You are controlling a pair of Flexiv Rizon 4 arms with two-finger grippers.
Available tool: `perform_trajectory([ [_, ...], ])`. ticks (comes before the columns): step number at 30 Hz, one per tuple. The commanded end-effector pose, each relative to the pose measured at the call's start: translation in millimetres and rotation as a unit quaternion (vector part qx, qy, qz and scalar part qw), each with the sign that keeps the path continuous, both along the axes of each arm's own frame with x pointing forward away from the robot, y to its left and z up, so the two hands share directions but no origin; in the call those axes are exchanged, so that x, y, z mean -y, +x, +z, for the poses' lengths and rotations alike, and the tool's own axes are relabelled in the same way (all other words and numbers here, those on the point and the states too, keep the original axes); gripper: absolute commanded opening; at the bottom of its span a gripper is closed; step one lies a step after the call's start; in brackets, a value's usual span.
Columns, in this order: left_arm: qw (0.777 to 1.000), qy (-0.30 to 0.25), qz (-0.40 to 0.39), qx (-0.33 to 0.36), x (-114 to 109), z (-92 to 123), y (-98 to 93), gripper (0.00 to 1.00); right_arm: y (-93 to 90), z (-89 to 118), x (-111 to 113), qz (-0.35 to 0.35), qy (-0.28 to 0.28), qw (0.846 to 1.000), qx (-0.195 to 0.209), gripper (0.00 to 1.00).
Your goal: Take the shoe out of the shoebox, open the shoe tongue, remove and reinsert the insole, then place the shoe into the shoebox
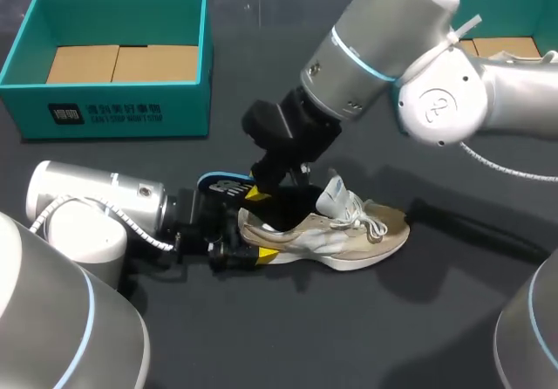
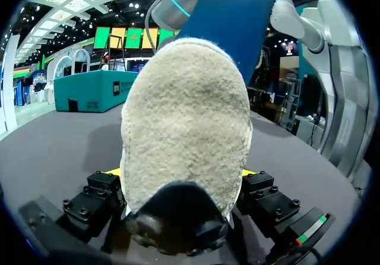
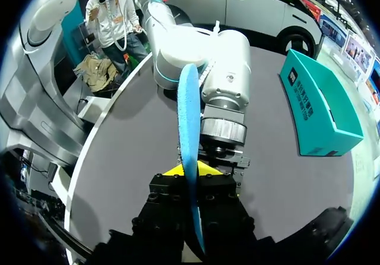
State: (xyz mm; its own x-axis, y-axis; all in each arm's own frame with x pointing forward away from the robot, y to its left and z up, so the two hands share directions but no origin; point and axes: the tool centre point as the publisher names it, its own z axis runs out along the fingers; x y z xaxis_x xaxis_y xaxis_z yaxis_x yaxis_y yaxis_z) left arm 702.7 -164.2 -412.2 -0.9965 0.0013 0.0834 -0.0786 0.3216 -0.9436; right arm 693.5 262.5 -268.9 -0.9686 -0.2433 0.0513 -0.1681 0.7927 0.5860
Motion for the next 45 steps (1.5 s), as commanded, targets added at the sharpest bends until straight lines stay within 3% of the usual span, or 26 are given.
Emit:
perform_trajectory([
  [1, 1.000, 0.001, 0.001, 0.000, 1.0, -5.7, -2.4, 0.00, 0.2, 0.3, -1.5, 0.000, -0.002, 1.000, 0.001, 0.00],
  [6, 1.000, 0.001, 0.001, 0.000, 1.0, -5.7, -2.4, 0.00, 1.3, 7.2, -7.5, 0.003, 0.017, 1.000, 0.012, 0.00],
  [9, 1.000, 0.001, 0.001, 0.000, 1.0, -5.7, -2.4, 0.00, 6.5, 37.1, -17.1, 0.016, 0.076, 0.995, 0.065, 0.00],
  [11, 1.000, 0.001, 0.001, 0.000, 1.0, -5.7, -2.4, 0.00, 9.8, 61.6, -16.9, 0.012, 0.095, 0.993, 0.076, 0.00],
  [14, 1.000, 0.001, 0.001, 0.000, 1.0, -5.7, -2.4, 0.00, 12.4, 93.1, -6.1, -0.026, 0.182, 0.983, 0.028, 0.00],
  [15, 1.000, 0.001, 0.001, 0.000, 1.0, -5.7, -2.4, 0.00, 11.2, 105.0, -2.4, -0.035, 0.205, 0.978, 0.029, 0.00],
  [29, 1.000, 0.001, 0.001, 0.000, 1.0, -5.7, -2.4, 0.00, 11.2, 105.0, -2.4, -0.035, 0.205, 0.978, 0.029, 0.00],
  [33, 1.000, 0.001, 0.001, 0.000, 1.0, -5.7, -2.4, 0.00, 13.0, 141.0, 3.5, -0.053, 0.244, 0.968, 0.026, 0.00],
  [36, 1.000, 0.001, 0.001, 0.000, 1.0, -5.7, -2.4, 0.00, 13.1, 168.1, 11.8, -0.087, 0.295, 0.950, -0.046, 0.00],
  [38, 1.000, 0.001, 0.001, 0.000, 1.0, -5.7, -2.4, 0.00, 4.4, 190.0, 17.0, -0.083, 0.308, 0.947, -0.032, 0.00],
  [45, 1.000, 0.001, 0.001, 0.000, 1.0, -5.7, -2.4, 0.00, 4.4, 190.0, 17.0, -0.083, 0.308, 0.947, -0.032, 0.00],
])
